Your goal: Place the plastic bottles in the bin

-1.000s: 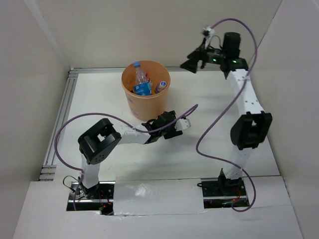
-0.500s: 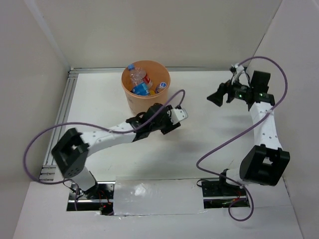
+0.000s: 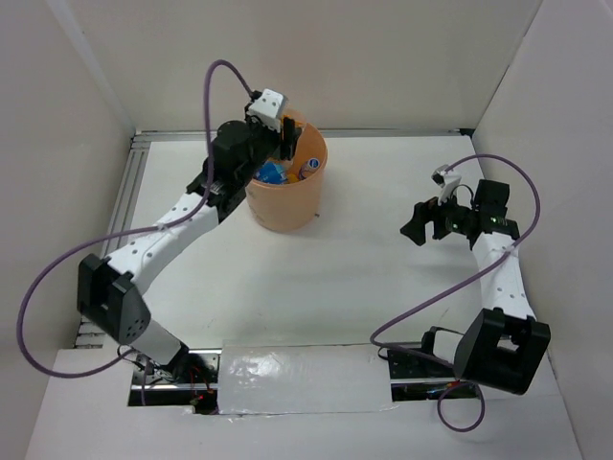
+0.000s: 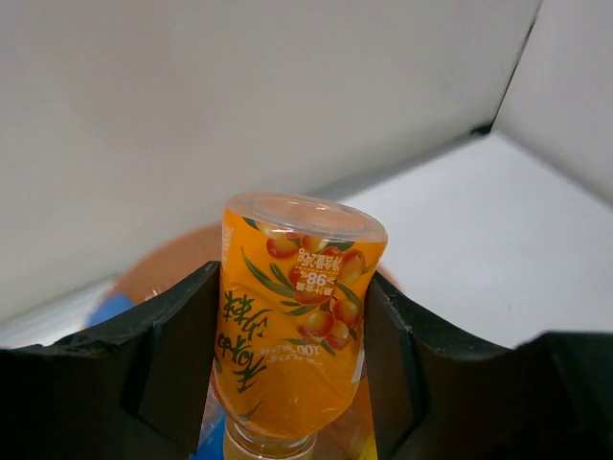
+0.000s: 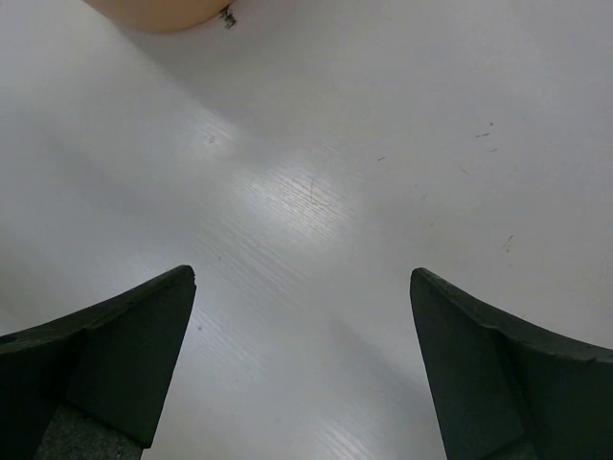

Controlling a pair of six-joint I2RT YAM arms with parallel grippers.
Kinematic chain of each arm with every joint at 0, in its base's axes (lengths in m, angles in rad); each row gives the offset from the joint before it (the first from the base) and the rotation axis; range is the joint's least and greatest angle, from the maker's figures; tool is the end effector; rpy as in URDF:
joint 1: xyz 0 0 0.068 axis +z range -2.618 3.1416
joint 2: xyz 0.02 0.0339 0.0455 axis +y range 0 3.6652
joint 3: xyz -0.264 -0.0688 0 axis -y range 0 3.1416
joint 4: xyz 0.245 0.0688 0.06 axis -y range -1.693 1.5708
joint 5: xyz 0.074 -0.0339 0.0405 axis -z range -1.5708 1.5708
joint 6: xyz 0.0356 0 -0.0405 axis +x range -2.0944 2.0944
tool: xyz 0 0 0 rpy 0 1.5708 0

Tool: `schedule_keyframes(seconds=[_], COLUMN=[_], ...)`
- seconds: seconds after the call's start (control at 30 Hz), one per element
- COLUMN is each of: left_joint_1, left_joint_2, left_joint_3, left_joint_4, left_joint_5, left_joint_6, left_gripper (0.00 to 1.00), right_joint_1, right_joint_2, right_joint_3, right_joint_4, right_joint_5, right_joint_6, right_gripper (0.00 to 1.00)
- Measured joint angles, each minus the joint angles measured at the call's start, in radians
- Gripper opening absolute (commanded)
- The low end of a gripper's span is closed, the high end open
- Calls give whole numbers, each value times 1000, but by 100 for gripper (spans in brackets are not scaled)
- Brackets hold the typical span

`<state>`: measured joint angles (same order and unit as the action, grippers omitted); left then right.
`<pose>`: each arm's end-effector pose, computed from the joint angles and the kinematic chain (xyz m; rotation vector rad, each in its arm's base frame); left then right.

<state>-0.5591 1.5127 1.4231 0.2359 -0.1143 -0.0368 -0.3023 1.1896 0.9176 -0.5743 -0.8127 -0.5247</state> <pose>0.3093 -0.1887 0.4308 0.2786 1.4108 -0.4094 0.2360 -0.0465 0.2768 -0.5808 2.0754 0.5142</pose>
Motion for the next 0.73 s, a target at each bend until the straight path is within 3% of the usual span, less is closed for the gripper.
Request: schedule_keyframes(seconds=[0.03,0.07,0.1,0.13,0.3,0.5,0.63,0.73], left_joint_1=[14,24,31,35,37,16,-20,-37], left_joint_2=[35,69,100,124,165,89,-101,-341], left_joint_3=[-1,-3,-4,-4,-2,45,-25,-214], left_joint_4=[-13,-29,-48,-65,-109,-133,-132,-108], left_joint_5=[2,4,5,6,16,34,47,80], left_joint_6=[-21,-30,-46,-49,-87,-98,-94,-101], left_gripper=[43,61,88,98,100,100,100,100], right_joint_1=[-3,-3,-5,-5,-5,-5,-6,-6], right_joint_2=[-14,-25,-33,-39,-62,-109,-134,-171], right_joint_3=[0,0,0,0,0,-28,-55,-83], right_joint_4=[0,0,0,-2,-7,-5,-2,14], right_joint_5=[3,6,8,10,16,86,169,220], right_joint_6=[0,0,-1,-1,-2,34,66,92], right_gripper=[100,100,100,100,100,100,100,100])
